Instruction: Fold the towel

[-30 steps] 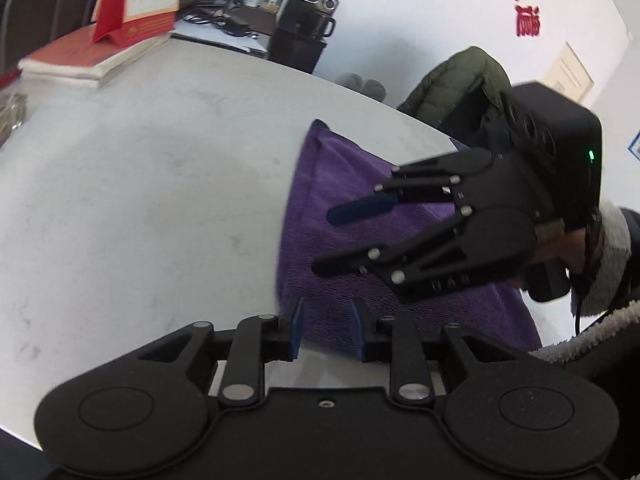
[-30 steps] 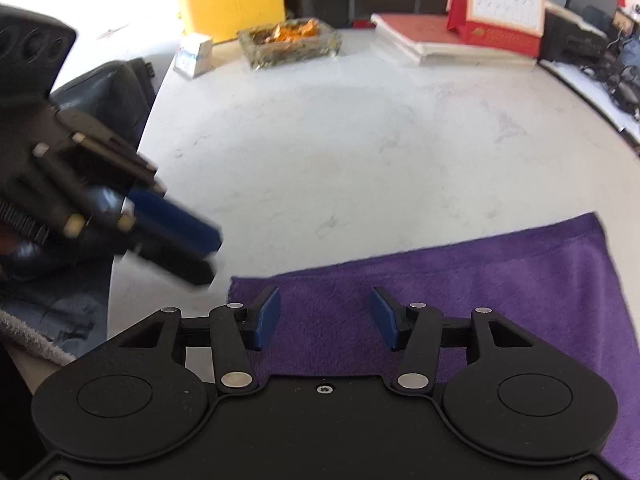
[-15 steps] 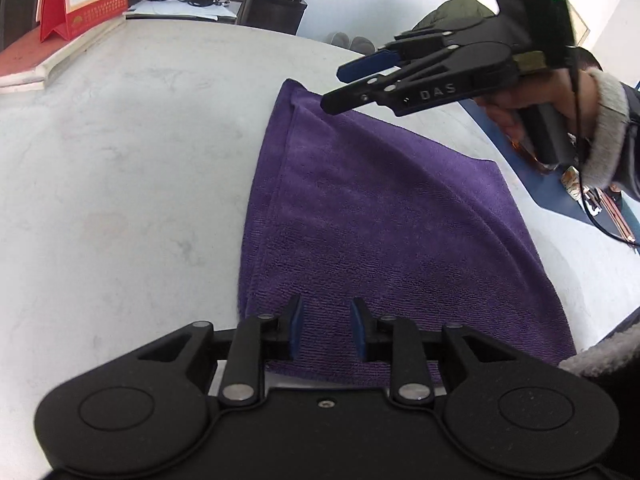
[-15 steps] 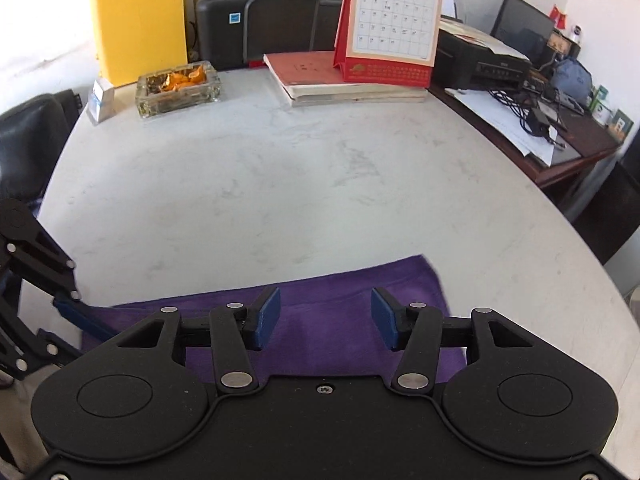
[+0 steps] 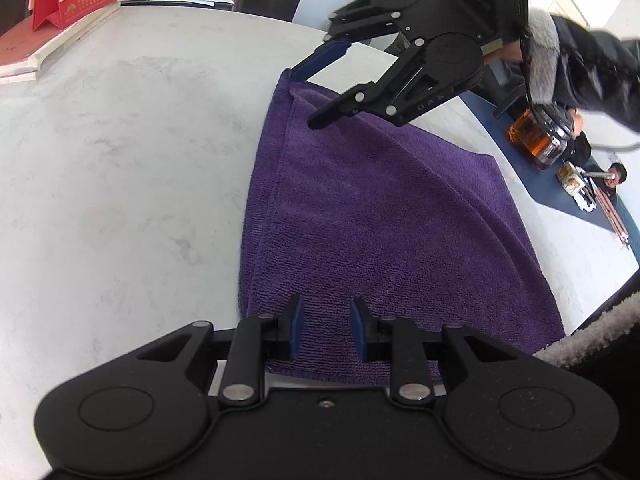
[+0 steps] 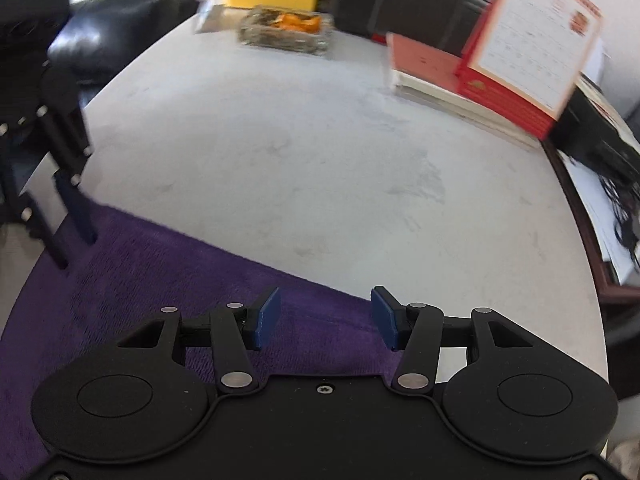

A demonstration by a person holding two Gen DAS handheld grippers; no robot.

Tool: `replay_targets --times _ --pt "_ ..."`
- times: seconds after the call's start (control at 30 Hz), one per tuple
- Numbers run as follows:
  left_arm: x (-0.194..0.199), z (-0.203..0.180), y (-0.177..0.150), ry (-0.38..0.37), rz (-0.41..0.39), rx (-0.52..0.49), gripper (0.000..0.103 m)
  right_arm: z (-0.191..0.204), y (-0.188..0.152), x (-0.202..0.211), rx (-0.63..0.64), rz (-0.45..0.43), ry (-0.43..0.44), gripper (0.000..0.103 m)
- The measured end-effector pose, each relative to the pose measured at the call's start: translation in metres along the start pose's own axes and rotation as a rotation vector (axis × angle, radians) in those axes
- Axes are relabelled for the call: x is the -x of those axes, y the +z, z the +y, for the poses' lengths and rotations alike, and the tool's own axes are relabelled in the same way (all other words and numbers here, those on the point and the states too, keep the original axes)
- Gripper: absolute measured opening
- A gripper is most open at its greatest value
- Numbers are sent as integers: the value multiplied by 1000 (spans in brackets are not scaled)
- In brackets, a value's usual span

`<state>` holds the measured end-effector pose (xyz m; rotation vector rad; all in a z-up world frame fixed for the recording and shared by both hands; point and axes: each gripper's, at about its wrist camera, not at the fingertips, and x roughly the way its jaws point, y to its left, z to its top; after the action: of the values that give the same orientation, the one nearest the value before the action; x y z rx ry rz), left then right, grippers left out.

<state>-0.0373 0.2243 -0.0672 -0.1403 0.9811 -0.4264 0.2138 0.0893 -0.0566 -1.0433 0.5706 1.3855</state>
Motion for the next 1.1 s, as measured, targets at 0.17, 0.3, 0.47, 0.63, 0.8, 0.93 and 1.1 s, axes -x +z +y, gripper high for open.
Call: replay_targets --times 0.17,0.3,0.47,0.63,0.8,0.93,1.1 --pt "0 -3 1 9 11 -40 23 8 14 -10 242 73 127 50" --pt "-1 -2 1 6 11 -47 23 6 21 -23 334 123 213 50" --pt "-1 -2 1 4 11 -60 23 4 30 -33 386 166 277 50" --pt "-1 -2 1 -3 10 -64 23 5 41 -35 388 191 291 48" --pt "-2 -3 1 -4 12 -76 23 5 52 -37 390 215 304 31" --pt "-4 -3 1 -10 12 -86 24 6 61 -39 391 235 315 16" --pt "-4 -1 1 -25 12 -100 24 5 69 -39 393 256 326 13"
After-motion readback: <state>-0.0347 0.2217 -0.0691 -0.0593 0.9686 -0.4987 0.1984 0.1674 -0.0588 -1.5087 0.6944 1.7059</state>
